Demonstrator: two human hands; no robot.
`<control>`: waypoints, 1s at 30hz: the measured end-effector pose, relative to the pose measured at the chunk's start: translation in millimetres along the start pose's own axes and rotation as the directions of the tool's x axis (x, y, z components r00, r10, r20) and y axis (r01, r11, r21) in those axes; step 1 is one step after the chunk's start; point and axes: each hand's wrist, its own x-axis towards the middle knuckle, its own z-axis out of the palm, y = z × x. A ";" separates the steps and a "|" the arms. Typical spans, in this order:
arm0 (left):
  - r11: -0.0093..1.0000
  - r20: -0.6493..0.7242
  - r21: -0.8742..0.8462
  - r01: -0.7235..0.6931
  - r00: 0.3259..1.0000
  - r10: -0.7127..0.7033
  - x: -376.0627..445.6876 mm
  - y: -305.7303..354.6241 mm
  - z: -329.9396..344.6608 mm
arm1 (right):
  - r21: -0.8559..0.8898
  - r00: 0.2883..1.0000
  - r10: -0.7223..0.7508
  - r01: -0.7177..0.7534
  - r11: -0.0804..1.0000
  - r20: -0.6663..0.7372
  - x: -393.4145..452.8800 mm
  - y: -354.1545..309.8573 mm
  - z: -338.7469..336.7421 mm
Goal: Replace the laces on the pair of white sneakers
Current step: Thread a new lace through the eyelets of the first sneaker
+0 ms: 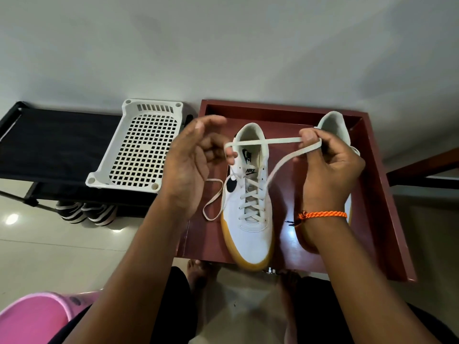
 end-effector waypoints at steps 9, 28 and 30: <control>0.750 -0.381 0.594 0.291 0.923 -0.057 3.6 -12.5 -8.7 | 0.281 0.960 0.248 -0.276 0.919 0.133 4.1 -3.6 -0.1; 0.801 0.066 0.599 0.016 0.995 -0.070 0.6 -47.9 13.5 | -0.149 0.860 0.181 -0.124 0.981 0.477 -11.1 6.4 1.6; 0.807 0.033 0.591 -0.005 0.999 -0.018 0.3 -47.6 13.6 | -0.133 0.885 0.157 -0.109 0.985 0.439 -11.5 5.8 2.7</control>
